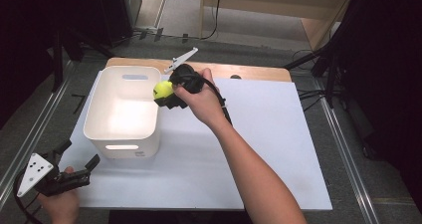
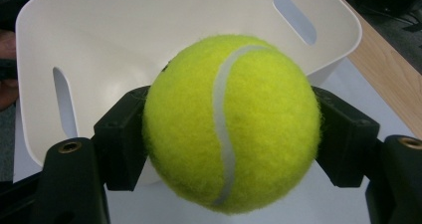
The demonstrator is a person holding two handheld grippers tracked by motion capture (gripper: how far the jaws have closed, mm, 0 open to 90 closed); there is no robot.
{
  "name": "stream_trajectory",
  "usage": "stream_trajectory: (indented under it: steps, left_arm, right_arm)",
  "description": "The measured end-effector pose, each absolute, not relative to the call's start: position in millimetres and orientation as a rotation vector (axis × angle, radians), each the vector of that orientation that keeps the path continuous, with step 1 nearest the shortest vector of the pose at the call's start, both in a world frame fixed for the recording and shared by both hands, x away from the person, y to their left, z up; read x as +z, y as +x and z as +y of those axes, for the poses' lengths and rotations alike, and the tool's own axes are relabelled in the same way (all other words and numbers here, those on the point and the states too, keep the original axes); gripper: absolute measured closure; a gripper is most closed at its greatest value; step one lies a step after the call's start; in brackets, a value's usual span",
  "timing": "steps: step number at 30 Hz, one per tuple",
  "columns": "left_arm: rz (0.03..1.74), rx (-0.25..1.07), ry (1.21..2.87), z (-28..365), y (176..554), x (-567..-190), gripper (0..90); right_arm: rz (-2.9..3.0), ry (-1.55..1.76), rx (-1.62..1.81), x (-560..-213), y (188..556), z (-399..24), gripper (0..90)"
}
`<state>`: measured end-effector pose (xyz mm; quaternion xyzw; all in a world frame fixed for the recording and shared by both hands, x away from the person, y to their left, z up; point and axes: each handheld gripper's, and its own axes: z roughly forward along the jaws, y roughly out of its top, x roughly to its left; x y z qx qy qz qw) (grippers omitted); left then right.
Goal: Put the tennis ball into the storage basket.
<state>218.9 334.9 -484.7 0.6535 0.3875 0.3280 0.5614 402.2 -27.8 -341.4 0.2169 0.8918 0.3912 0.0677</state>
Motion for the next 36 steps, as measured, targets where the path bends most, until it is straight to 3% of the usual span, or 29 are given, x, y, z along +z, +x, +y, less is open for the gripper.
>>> stream_trajectory:
  steps: [36]
  left_arm:
    - [0.911,0.765,1.537,336,219,-485,0.0]
  right_arm:
    - [2.747,0.554,1.186,-349,399,24,24.3]
